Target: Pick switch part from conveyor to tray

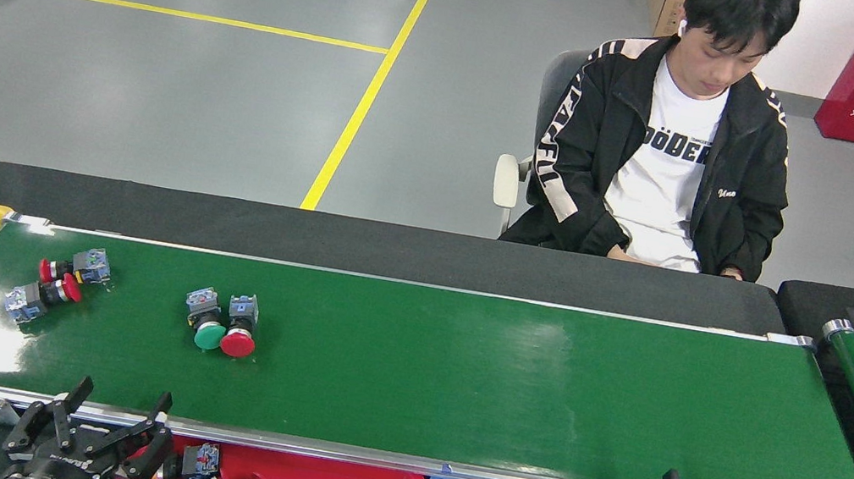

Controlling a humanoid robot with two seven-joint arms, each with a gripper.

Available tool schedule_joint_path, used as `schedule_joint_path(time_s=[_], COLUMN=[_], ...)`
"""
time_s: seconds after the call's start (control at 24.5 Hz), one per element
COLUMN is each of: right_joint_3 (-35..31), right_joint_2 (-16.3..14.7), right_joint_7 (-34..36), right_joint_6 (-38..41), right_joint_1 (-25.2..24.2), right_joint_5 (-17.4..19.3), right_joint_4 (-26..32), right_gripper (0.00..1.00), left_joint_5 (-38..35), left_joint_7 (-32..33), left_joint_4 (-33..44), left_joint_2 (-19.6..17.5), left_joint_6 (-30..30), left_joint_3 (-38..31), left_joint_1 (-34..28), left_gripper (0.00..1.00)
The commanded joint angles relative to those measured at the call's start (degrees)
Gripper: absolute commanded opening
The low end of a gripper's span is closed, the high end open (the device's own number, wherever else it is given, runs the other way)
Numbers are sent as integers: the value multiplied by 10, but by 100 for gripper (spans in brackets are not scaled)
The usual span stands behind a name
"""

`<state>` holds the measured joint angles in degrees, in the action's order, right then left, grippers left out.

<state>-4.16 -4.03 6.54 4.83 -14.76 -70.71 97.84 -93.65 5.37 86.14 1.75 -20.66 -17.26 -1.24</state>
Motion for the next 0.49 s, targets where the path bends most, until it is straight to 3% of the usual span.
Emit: schedule_joint_path(time_s=[0.0, 0.45], right_joint_3=[2, 14], right_joint_2=[1, 2], right_joint_7=[1, 1], right_joint_6=[0, -1], right_joint_1=[6, 7], right_joint_5=[-1, -2], right_joint_4=[9, 10], right_gripper=[97, 97], left_joint_5=[-7, -17], left_joint_7=[0, -1], left_joint_4=[-17, -118], left_joint_2=[-7, -17], left_joint_6=[21, 41], left_joint_3=[8, 11], left_joint_1=[27, 102], left_gripper=[100, 100])
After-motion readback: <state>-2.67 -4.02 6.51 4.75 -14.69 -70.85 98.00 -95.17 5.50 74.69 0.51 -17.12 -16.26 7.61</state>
